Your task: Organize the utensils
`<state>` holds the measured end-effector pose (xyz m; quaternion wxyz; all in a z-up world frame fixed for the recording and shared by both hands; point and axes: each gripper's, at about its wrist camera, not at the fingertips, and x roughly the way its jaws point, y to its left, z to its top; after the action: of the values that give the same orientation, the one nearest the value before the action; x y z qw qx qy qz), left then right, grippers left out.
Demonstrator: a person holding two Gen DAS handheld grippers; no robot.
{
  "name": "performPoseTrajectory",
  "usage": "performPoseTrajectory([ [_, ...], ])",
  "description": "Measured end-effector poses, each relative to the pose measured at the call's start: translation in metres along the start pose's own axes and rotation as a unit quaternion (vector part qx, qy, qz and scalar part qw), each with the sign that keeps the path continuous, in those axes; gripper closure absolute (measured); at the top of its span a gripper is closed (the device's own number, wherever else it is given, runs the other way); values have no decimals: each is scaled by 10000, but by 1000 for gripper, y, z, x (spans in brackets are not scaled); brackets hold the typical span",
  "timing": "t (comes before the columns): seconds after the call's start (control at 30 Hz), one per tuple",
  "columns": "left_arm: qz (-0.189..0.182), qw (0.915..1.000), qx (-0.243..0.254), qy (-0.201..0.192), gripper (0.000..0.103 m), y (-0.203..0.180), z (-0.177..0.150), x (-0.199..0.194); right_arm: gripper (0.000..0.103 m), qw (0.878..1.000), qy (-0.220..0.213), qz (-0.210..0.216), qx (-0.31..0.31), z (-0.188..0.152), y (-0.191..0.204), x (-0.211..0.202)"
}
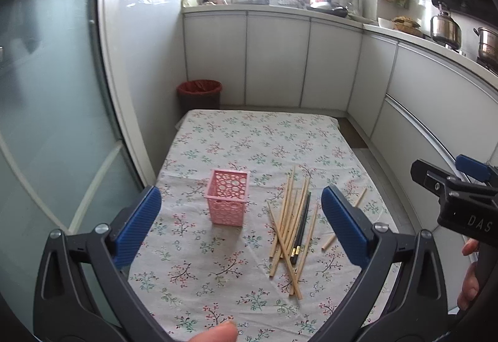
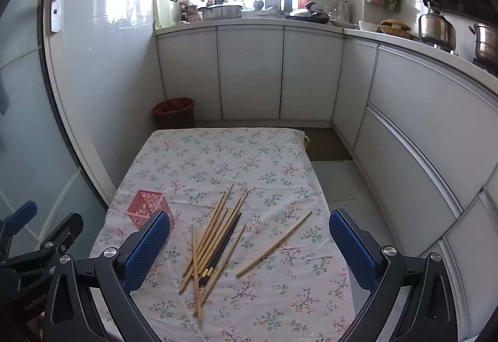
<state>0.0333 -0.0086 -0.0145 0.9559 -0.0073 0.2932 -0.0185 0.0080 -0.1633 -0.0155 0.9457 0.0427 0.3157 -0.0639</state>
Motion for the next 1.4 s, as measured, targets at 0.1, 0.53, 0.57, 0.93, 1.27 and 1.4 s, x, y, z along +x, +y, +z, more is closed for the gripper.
performPoseTrajectory([
  [0.1,-173,9998,11,54,1,-4,5,13,0,9999,149,62,54,7,-4,10],
  [0.53,-1129,9813,147,1549,6,-38,14,122,0,9916,1206,-177,437,17,-52,112],
  [0.57,-1163,9784,163,1703,9,-42,11,133,0,9903,1292,-174,485,12,-56,120],
  [0.93,-621,9586,117,2776,76,-59,-36,235,9,9669,2336,437,933,-27,-94,205],
  [1.27,-220,9486,130,3154,80,-63,-59,282,17,9571,2578,547,1201,-43,-121,245],
  [1.4,-113,9461,156,3232,82,-69,-63,294,17,9548,2606,526,1332,-47,-131,253],
])
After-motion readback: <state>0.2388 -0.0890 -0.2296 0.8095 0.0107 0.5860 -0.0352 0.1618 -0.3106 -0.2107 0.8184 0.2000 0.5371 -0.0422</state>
